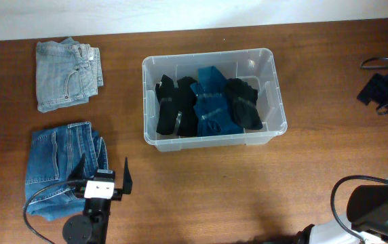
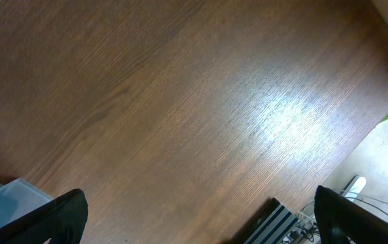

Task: Pack container
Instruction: 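Move the left gripper over the light-blue jeans at top left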

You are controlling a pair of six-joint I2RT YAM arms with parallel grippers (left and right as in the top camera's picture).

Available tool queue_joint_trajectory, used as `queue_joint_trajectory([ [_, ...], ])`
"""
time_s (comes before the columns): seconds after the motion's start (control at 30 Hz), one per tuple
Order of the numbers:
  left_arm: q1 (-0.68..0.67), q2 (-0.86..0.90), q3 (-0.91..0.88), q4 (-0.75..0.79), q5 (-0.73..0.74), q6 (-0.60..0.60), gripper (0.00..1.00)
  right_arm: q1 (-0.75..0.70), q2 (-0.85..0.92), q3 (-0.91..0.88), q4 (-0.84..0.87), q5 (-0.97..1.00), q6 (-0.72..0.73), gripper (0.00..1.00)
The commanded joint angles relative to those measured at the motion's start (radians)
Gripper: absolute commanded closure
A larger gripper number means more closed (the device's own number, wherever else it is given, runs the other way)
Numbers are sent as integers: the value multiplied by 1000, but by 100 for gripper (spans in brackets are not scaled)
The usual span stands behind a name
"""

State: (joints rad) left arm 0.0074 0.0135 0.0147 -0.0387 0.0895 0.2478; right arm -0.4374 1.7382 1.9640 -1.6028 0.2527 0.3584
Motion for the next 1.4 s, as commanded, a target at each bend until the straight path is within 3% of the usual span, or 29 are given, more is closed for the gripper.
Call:
queue_joint_trajectory([
  [0.0, 4, -8, -5, 56, 10, 14, 1, -2, 8, -3, 2, 20, -3, 2],
  [0.23, 4, -8, 29, 268, 52, -51, 1, -2, 8, -3, 2, 20, -3, 2],
  [0.33, 4, -1, 103, 231, 41, -34, 1, -2, 8, -3, 2, 20, -3, 2],
  [0.5, 4, 157, 360, 20, -64, 21, 1, -2, 8, -3, 2, 20, -3, 2],
  [0.67, 7, 455, 663, -153, -131, 115, 1, -2, 8, -3, 2, 20, -3, 2],
  [0.7, 19, 606, 808, -239, -135, 115, 1, -2, 8, -3, 2, 20, -3, 2],
  [0.8, 51, 842, 1046, -383, -134, 133, 1, -2, 8, -3, 2, 20, -3, 2],
  [0.83, 76, 1006, 1220, -475, -131, 157, 1, -2, 8, -3, 2, 20, -3, 2],
  [0.93, 117, 1249, 1474, -591, -122, 184, 0, -2, 8, -3, 2, 20, -3, 2],
  [1.03, 150, 1509, 1725, -681, -21, 195, 1, -2, 8, -3, 2, 20, -3, 1],
  [1.17, 157, 1670, 1826, -694, -69, 194, 1, -2, 8, -3, 2, 20, -3, 1],
  [1.37, 273, 1839, 1857, -706, -38, 36, 1, -2, 8, -3, 2, 20, -3, 2],
])
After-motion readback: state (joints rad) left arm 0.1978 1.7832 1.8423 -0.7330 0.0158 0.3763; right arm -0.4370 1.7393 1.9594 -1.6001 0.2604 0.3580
